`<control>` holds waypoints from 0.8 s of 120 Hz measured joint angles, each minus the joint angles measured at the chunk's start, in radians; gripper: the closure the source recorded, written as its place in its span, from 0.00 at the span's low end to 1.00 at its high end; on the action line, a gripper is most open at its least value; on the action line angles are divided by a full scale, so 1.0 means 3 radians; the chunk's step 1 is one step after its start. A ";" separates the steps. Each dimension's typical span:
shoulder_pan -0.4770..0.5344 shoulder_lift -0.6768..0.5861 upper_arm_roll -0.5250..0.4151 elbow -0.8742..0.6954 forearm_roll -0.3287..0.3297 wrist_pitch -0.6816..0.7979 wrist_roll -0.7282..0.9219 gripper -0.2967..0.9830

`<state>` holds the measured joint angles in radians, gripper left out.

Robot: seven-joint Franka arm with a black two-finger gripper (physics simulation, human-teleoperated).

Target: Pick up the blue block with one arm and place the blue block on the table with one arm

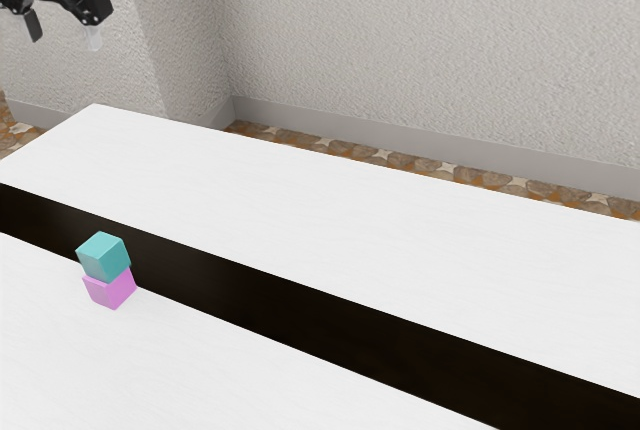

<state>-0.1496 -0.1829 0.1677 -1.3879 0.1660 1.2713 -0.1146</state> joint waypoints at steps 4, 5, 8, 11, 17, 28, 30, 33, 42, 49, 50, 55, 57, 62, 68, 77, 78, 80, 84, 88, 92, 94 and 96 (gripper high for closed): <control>-0.0026 0.0003 -0.0005 -0.0001 0.0006 -0.0006 0.0007 0.23; -0.0031 0.0004 -0.0006 -0.0001 0.0007 -0.0007 0.0009 0.23; -0.0045 0.0005 -0.0008 -0.0004 0.0010 -0.0011 0.0014 0.23; -0.0072 0.0006 -0.0010 -0.0006 0.0011 -0.0014 0.0019 0.23; -0.0150 0.0007 -0.0011 -0.0022 0.0013 -0.0020 0.0027 0.23; -0.0172 0.0013 0.0021 -0.0274 0.0006 0.0037 0.0009 0.23; -0.0157 0.0018 0.0026 -0.0325 0.0005 0.0059 0.0003 0.23; -0.0123 0.0038 0.0030 -0.0394 -0.0001 0.0093 -0.0006 0.23; -0.0016 0.0147 0.0037 -0.0532 -0.0017 0.0183 -0.0031 0.23; 0.0027 0.0191 0.0039 -0.0610 -0.0019 0.0234 -0.0054 0.23; 0.0030 0.0195 0.0039 -0.0627 -0.0018 0.0241 -0.0059 0.23; 0.0030 0.0207 0.0053 -0.0701 -0.0015 0.0277 -0.0080 0.23; 0.0027 0.0210 0.0067 -0.0736 -0.0014 0.0294 -0.0087 0.23; 0.0034 0.0214 0.0093 -0.0851 -0.0012 0.0350 -0.0105 0.23; 0.0028 0.0219 0.0137 -0.1004 -0.0009 0.0437 -0.0125 0.23; 0.0022 0.0244 0.0269 -0.1201 -0.0004 0.0583 -0.0151 0.23; 0.0024 0.0247 0.0285 -0.1216 -0.0003 0.0597 -0.0154 0.23; 0.0031 0.0253 0.0312 -0.1240 -0.0002 0.0624 -0.0159 0.23; 0.0037 0.0260 0.0371 -0.1282 0.0018 0.0671 -0.0166 0.23; 0.0049 0.0264 0.0416 -0.1313 0.0038 0.0711 -0.0165 0.23; 0.0040 0.0264 0.0478 -0.1351 0.0057 0.0748 -0.0154 0.23; 0.0039 0.0264 0.0507 -0.1376 0.0065 0.0771 -0.0145 0.23; 0.0042 0.0264 0.0533 -0.1400 0.0072 0.0797 -0.0132 0.23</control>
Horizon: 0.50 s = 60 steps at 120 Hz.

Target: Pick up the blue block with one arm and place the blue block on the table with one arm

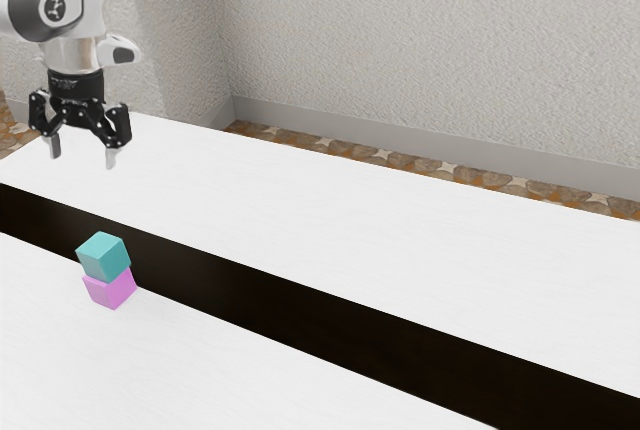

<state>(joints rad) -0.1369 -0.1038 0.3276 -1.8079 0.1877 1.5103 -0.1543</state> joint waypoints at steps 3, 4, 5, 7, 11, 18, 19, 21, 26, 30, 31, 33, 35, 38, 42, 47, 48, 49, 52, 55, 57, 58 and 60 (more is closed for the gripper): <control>0.0008 0.0000 0.0032 -0.0058 0.0009 0.0061 0.0035 0.23; 0.0012 0.0000 0.0040 -0.0080 0.0012 0.0085 0.0049 0.23; 0.0015 0.0000 0.0047 -0.0099 0.0014 0.0108 0.0062 0.23; 0.0019 0.0000 0.0062 -0.0135 0.0019 0.0153 0.0089 0.23; 0.0011 -0.0003 0.0102 -0.0207 0.0026 0.0237 0.0141 0.23; -0.0003 -0.0011 0.0184 -0.0324 0.0035 0.0370 0.0226 0.23; -0.0005 -0.0011 0.0197 -0.0339 0.0036 0.0387 0.0238 0.23; -0.0003 -0.0011 0.0219 -0.0372 0.0040 0.0422 0.0260 0.23; 0.0009 -0.0007 0.0261 -0.0467 0.0062 0.0515 0.0314 0.23; 0.0013 -0.0004 0.0284 -0.0559 0.0077 0.0594 0.0354 0.23; 0.0012 -0.0003 0.0291 -0.0577 0.0080 0.0612 0.0364 0.23; 0.0007 -0.0002 0.0306 -0.0607 0.0087 0.0646 0.0383 0.23; 0.0004 -0.0002 0.0321 -0.0630 0.0093 0.0678 0.0402 0.23; -0.0003 -0.0001 0.0348 -0.0656 0.0101 0.0722 0.0429 0.23; -0.0009 0.0002 0.0390 -0.0683 0.0112 0.0772 0.0463 0.23; -0.0003 0.0009 0.0442 -0.0707 0.0136 0.0824 0.0504 0.23; 0.0002 0.0012 0.0448 -0.0710 0.0142 0.0833 0.0511 0.23; 0.0004 0.0015 0.0455 -0.0714 0.0151 0.0842 0.0519 0.23; -0.0003 0.0023 0.0494 -0.0731 0.0173 0.0868 0.0542 0.23; -0.0002 0.0031 0.0529 -0.0752 0.0192 0.0896 0.0566 0.23; 0.0000 0.0035 0.0551 -0.0773 0.0202 0.0919 0.0583 0.23; 0.0001 0.0038 0.0561 -0.0788 0.0207 0.0932 0.0591 0.23; 0.0008 0.0047 0.0577 -0.0818 0.0215 0.0959 0.0608 0.23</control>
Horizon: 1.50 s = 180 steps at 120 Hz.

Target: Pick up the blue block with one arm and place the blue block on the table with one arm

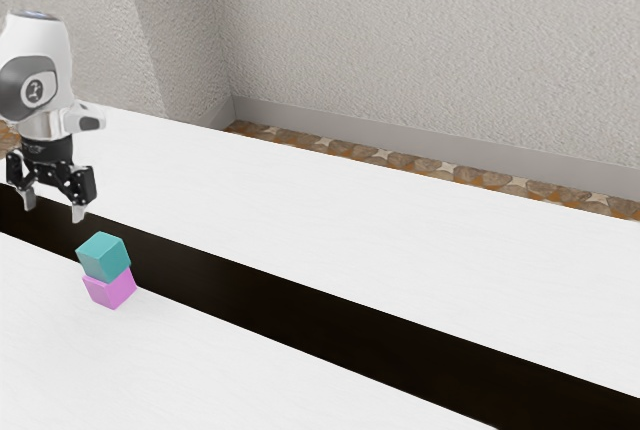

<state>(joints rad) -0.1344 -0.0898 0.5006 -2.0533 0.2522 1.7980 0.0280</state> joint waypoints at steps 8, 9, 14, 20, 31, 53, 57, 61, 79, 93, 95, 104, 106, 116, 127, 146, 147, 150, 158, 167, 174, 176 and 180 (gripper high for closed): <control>0.0023 0.0046 0.0031 -0.0107 0.0022 0.0109 0.0061 0.23; 0.0024 0.0058 0.0033 -0.0116 0.0023 0.0123 0.0069 0.23; 0.0026 0.0123 0.0039 -0.0149 0.0022 0.0190 0.0103 0.23; 0.0015 0.0186 0.0042 -0.0174 0.0021 0.0266 0.0142 0.23; -0.0001 0.0339 0.0044 -0.0181 -0.0011 0.0409 0.0218 0.23; -0.0050 0.0626 0.0037 -0.0111 -0.0154 0.0636 0.0348 0.23; -0.0053 0.0694 0.0035 -0.0085 -0.0186 0.0670 0.0369 0.23; -0.0052 0.0750 0.0035 -0.0071 -0.0221 0.0706 0.0390 0.23; -0.0030 0.0897 0.0034 -0.0061 -0.0347 0.0819 0.0471 0.23; -0.0020 0.0981 0.0038 -0.0068 -0.0415 0.0880 0.0520 0.23; -0.0020 0.0993 0.0038 -0.0070 -0.0424 0.0888 0.0526 0.23; -0.0016 0.1042 0.0039 -0.0075 -0.0468 0.0920 0.0552 0.23; -0.0016 0.1050 0.0039 -0.0077 -0.0476 0.0927 0.0557 0.23; 0.0025 0.1081 0.0039 -0.0099 -0.0507 0.0962 0.0581 0.23; 0.0048 0.1110 0.0039 -0.0105 -0.0524 0.0989 0.0602 0.23; 0.0052 0.1148 0.0039 -0.0106 -0.0572 0.1015 0.0628 0.35; 0.0053 0.1151 0.0039 -0.0106 -0.0575 0.1016 0.0629 0.35; 0.0053 0.1160 0.0039 -0.0105 -0.0581 0.1019 0.0631 0.35; 0.0053 0.1174 0.0039 -0.0104 -0.0590 0.1027 0.0635 0.34; 0.0052 0.1178 0.0040 -0.0102 -0.0596 0.1034 0.0637 0.32; 0.0051 0.1176 0.0040 -0.0100 -0.0598 0.1037 0.0640 0.31; 0.0051 0.1174 0.0040 -0.0098 -0.0598 0.1038 0.0641 0.31; 0.0051 0.1170 0.0040 -0.0097 -0.0598 0.1039 0.0643 0.32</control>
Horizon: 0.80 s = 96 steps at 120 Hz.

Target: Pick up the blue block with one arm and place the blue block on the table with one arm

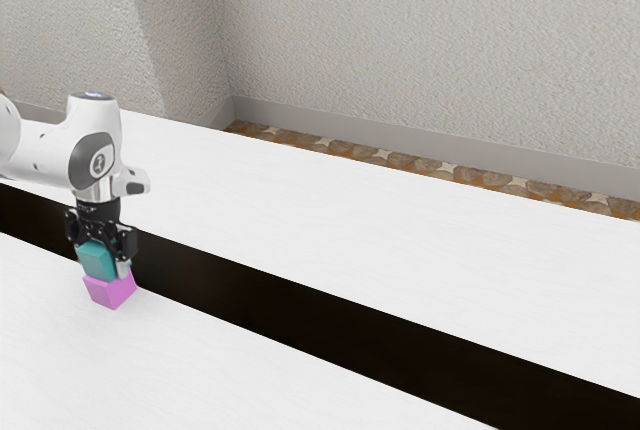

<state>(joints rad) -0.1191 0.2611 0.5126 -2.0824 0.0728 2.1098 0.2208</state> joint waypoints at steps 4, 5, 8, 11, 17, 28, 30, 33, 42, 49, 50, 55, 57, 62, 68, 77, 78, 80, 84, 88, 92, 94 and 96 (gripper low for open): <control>-0.0001 -0.0005 0.0000 0.0001 -0.0001 0.0001 0.0003 0.33; -0.0001 -0.0005 0.0000 0.0001 -0.0001 0.0001 0.0003 0.33; -0.0001 -0.0007 0.0000 0.0001 -0.0001 0.0002 0.0005 0.34; -0.0001 -0.0008 0.0000 0.0001 0.0000 0.0003 0.0006 0.34; -0.0002 -0.0009 0.0000 0.0005 0.0001 0.0004 0.0008 0.35; -0.0010 -0.0017 0.0000 0.0017 0.0003 0.0005 0.0011 0.37; -0.0012 -0.0019 0.0000 0.0018 0.0004 0.0006 0.0012 0.38; -0.0014 -0.0023 0.0000 0.0019 0.0004 0.0006 0.0012 0.39; -0.0027 -0.0043 -0.0001 0.0030 0.0006 0.0004 0.0015 0.42; -0.0050 -0.0061 -0.0002 0.0042 0.0007 0.0000 0.0017 0.44; -0.0056 -0.0064 -0.0002 0.0048 0.0007 -0.0003 0.0017 0.44; -0.0092 -0.0076 -0.0002 0.0074 0.0005 -0.0020 0.0019 0.43; -0.0104 -0.0082 -0.0001 0.0080 0.0004 -0.0027 0.0020 0.43; -0.0128 -0.0092 -0.0005 0.0103 -0.0001 -0.0046 0.0022 0.43; -0.0191 -0.0097 -0.0008 0.0148 -0.0014 -0.0075 0.0025 0.43; -0.0326 -0.0084 -0.0016 0.0181 -0.0071 -0.0107 0.0029 0.43; -0.0343 -0.0081 -0.0017 0.0185 -0.0079 -0.0110 0.0030 0.43; -0.0377 -0.0076 -0.0019 0.0192 -0.0093 -0.0115 0.0030 0.43; -0.0443 -0.0067 -0.0024 0.0200 -0.0118 -0.0124 0.0028 0.43; -0.0495 -0.0057 -0.0029 0.0205 -0.0145 -0.0132 0.0026 0.43; -0.0535 -0.0040 -0.0033 0.0206 -0.0171 -0.0138 0.0021 0.43; -0.0548 -0.0029 -0.0034 0.0205 -0.0181 -0.0141 0.0016 0.43; -0.0558 -0.0016 -0.0035 0.0203 -0.0190 -0.0143 0.0012 0.43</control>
<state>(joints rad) -0.2867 0.2563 0.5022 -2.0215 0.0157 2.0668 0.2243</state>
